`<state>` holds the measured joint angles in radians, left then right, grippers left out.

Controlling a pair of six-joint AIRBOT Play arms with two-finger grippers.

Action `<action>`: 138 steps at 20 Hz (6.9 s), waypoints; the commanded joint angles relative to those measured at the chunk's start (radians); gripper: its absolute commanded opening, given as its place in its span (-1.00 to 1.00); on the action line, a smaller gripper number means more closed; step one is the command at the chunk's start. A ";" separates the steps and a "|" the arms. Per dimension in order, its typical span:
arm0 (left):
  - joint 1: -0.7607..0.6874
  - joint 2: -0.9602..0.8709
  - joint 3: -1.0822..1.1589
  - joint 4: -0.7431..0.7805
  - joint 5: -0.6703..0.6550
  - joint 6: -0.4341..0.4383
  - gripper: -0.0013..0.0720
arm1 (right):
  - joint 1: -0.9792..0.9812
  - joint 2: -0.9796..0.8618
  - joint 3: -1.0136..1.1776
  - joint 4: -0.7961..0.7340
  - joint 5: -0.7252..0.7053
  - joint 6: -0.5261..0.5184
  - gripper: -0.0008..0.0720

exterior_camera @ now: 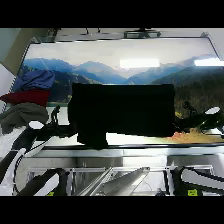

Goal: Fold the shirts.

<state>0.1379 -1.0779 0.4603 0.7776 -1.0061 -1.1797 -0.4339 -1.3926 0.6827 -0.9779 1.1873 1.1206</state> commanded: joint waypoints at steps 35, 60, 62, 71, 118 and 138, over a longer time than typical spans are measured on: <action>-0.117 -0.648 1.157 0.226 -0.206 -0.149 -0.91 | 0.053 -0.248 0.595 0.152 -0.124 0.081 -0.91; -0.191 -0.990 1.516 0.330 -0.240 -0.210 -0.96 | 0.113 -0.397 0.792 -0.081 -0.197 0.042 -0.89; -0.194 -0.989 1.516 0.329 -0.240 -0.209 -0.95 | 0.113 -0.410 0.792 -0.078 -0.208 0.042 -0.84; -0.124 -0.863 1.565 0.373 -0.390 -0.209 -0.04 | 0.079 -0.412 0.917 -0.274 -0.107 0.102 0.87; -0.206 -0.552 1.481 -0.397 -0.385 0.001 -0.90 | 0.349 -0.458 1.247 0.581 0.288 0.032 -0.91; 0.262 -0.178 1.088 -0.540 -0.513 0.177 -0.90 | 0.738 -0.594 1.247 0.396 -0.123 0.162 0.27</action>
<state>0.3965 -1.2530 1.5650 0.2871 -1.5124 -1.0317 0.4538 -2.0468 1.9301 -0.3790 0.8028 1.0973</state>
